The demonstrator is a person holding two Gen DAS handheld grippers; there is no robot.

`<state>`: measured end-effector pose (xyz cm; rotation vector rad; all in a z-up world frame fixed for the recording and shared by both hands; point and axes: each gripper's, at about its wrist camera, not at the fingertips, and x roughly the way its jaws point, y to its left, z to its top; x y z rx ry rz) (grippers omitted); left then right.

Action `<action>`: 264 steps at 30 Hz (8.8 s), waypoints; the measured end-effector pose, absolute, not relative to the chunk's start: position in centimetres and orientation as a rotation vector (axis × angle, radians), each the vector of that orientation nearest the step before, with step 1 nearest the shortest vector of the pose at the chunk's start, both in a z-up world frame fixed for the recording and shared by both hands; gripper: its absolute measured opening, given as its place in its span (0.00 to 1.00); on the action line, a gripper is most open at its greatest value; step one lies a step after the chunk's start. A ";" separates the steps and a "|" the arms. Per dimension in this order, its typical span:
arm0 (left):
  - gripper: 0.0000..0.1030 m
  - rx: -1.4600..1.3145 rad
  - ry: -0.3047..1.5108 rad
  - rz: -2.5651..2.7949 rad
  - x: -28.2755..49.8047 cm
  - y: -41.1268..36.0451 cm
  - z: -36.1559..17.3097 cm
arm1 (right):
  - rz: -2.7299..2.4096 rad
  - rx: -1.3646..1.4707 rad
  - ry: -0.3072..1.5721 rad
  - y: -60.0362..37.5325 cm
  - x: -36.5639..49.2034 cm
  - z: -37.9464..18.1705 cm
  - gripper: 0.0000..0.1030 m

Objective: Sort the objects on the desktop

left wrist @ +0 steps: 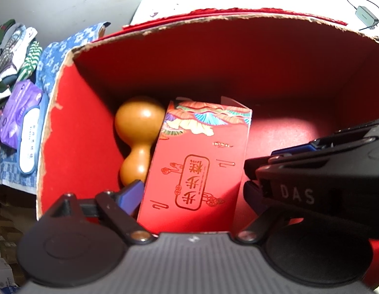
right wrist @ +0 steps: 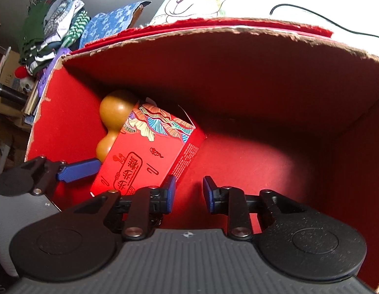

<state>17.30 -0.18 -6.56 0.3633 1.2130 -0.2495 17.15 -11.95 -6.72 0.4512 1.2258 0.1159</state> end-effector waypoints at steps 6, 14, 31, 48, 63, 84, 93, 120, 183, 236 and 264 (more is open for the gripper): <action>0.87 0.359 1.212 -0.247 16.8 -0.4 -6.4 | 0.080 0.493 1.252 -12.0 17.6 -7.1 0.32; 0.88 0.369 1.208 -0.225 17.1 -0.6 -6.7 | 0.067 0.516 1.235 -12.5 17.5 -7.2 0.36; 0.88 0.353 1.174 -0.168 17.8 1.0 -6.3 | -0.001 0.549 1.190 -13.3 16.7 -7.1 0.43; 0.91 0.296 1.125 -0.152 16.4 1.3 -4.3 | -0.006 0.570 1.117 -13.8 16.0 -6.5 0.46; 0.92 0.268 1.067 -0.162 15.0 0.9 -2.6 | 0.003 0.533 1.043 -13.8 15.0 -4.8 0.46; 0.95 0.228 0.989 -0.184 11.3 1.9 0.2 | -0.030 0.528 0.864 -13.5 8.8 0.4 0.46; 0.95 0.262 0.969 -0.193 8.8 1.8 0.9 | -0.072 0.467 0.805 -12.1 5.3 0.8 0.46; 0.95 0.139 1.055 -0.434 -3.1 -4.9 -2.8 | 0.028 0.553 0.841 -18.2 -7.6 -1.5 0.46; 0.49 0.288 1.145 -0.594 -5.4 -12.4 -8.2 | 0.174 0.891 1.107 -22.7 -9.6 -8.8 0.46; 0.49 0.120 0.985 -0.784 15.1 1.1 4.5 | 0.150 0.731 0.875 -13.2 8.7 4.9 0.45; 0.49 0.159 1.166 -0.481 21.7 2.9 -4.1 | 0.272 0.833 1.033 -11.0 18.4 -4.6 0.45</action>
